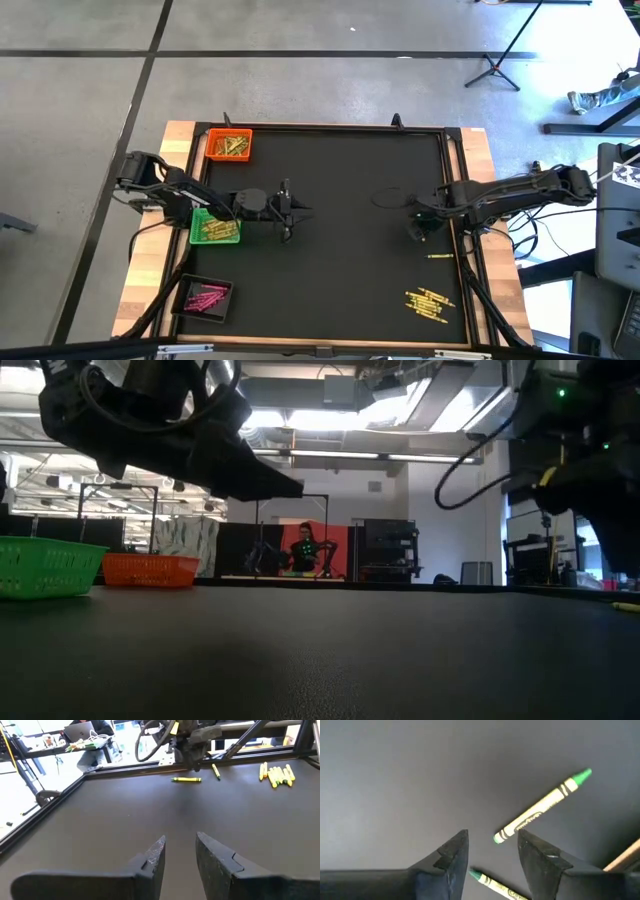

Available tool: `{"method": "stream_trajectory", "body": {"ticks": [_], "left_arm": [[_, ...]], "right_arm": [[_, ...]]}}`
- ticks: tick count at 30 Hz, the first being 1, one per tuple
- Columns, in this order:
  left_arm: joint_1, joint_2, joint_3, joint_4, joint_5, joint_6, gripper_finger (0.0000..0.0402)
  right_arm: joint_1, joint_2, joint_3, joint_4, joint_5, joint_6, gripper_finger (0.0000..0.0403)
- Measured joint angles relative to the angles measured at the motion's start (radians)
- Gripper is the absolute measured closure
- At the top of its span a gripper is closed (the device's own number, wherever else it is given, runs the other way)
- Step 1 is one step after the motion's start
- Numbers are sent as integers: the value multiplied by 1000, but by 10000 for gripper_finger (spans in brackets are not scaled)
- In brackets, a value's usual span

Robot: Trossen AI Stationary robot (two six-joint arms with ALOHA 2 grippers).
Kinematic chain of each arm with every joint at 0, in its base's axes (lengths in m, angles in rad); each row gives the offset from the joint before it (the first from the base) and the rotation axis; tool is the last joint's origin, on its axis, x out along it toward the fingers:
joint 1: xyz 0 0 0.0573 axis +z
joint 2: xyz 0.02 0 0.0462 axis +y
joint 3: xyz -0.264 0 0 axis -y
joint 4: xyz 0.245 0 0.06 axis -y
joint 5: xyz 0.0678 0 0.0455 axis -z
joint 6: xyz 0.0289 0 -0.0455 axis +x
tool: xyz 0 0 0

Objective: Sort crayons
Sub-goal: Put the green crayon into the orange bin

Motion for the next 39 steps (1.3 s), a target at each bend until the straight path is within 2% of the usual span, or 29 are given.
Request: {"method": "stream_trajectory", "body": {"ticks": [7, 15, 20, 29, 35, 39], "left_arm": [[0, 0, 0, -9, 0, 1, 309], [0, 0, 0, -10, -4, 2, 309], [0, 0, 0, -10, -4, 2, 309], [0, 0, 0, -7, -4, 2, 309], [0, 0, 1, -3, -4, 1, 309], [0, 0, 1, 16, -4, 1, 309]], "right_arm": [[-1, 30, -72, 21, -4, 89, 235], [-1, 70, -113, 92, 8, 98, 237], [-1, 94, -114, 91, 15, 64, 278], [0, 95, -106, 89, 15, -94, 391], [0, 94, -69, 124, 38, -282, 380], [0, 94, -60, 278, 74, -403, 386]]}}
